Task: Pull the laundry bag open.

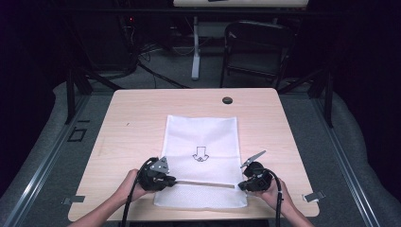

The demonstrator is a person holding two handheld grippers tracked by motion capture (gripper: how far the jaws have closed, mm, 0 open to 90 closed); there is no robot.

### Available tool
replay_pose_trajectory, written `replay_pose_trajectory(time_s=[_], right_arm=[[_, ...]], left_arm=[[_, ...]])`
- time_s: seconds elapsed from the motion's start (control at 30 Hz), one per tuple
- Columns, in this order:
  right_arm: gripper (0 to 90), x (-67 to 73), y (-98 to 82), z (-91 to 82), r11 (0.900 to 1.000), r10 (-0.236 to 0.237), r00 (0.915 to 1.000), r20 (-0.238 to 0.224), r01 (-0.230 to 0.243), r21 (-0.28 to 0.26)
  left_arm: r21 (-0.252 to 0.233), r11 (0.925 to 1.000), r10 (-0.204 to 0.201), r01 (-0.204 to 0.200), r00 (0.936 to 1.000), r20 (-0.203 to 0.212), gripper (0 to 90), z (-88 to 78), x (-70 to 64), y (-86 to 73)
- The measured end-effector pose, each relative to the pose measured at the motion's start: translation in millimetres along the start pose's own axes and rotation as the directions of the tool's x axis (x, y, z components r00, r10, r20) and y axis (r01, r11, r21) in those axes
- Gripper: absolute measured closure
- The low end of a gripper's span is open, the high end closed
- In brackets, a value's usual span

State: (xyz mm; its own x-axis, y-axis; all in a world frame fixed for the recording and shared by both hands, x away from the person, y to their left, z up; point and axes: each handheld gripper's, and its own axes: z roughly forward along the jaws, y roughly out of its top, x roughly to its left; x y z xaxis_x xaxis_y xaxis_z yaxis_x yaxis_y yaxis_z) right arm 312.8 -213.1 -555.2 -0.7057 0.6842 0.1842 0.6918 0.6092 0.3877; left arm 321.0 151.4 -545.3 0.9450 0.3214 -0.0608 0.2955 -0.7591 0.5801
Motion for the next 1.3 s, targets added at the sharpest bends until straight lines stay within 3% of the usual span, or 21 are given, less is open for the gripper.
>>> replay_pose_trajectory(time_s=[0.3, 0.37, 0.43, 0.73, 0.87, 1.3], right_arm=[[90.0, -0.3, -0.2, -0.1, 1.000, 0.000, 1.0000, 0.003, 0.000, 0.002], [90.0, -0.2, -0.2, -0.2, 1.000, -0.001, 1.0000, 0.003, 0.001, 0.003], [90.0, -0.4, -0.1, -0.1, 1.000, 0.001, 1.0000, 0.001, -0.001, 0.002], [90.0, 0.1, 0.1, 0.2, 1.000, 0.006, 1.0000, 0.001, -0.006, -0.001], [90.0, 0.0, 0.0, 0.2, 1.000, 0.006, 1.0000, 0.000, -0.006, -0.001], [90.0, 0.6, 0.3, 0.4, 1.000, 0.008, 1.0000, -0.001, -0.008, -0.003]], left_arm=[[0.016, 0.9999, -0.007, 0.006, 0.9999, 0.010, 82.6, -0.2, 3.9, -5.0], [0.023, 0.9994, -0.024, 0.025, 0.9996, -0.014, 82.6, -3.4, 6.5, -10.3], [0.008, 0.9992, -0.039, 0.039, 0.9992, -0.011, 82.6, -6.3, 8.2, -13.4], [0.018, 0.9995, -0.027, 0.027, 0.9994, -0.022, 82.6, -9.3, 6.5, -14.0], [0.007, 0.9989, -0.046, 0.046, 0.9987, -0.019, 82.5, -12.1, 7.9, -17.4], [0.008, 0.9959, -0.089, 0.090, 0.9938, -0.066, 82.5, -24.6, 12.9, -33.5]])
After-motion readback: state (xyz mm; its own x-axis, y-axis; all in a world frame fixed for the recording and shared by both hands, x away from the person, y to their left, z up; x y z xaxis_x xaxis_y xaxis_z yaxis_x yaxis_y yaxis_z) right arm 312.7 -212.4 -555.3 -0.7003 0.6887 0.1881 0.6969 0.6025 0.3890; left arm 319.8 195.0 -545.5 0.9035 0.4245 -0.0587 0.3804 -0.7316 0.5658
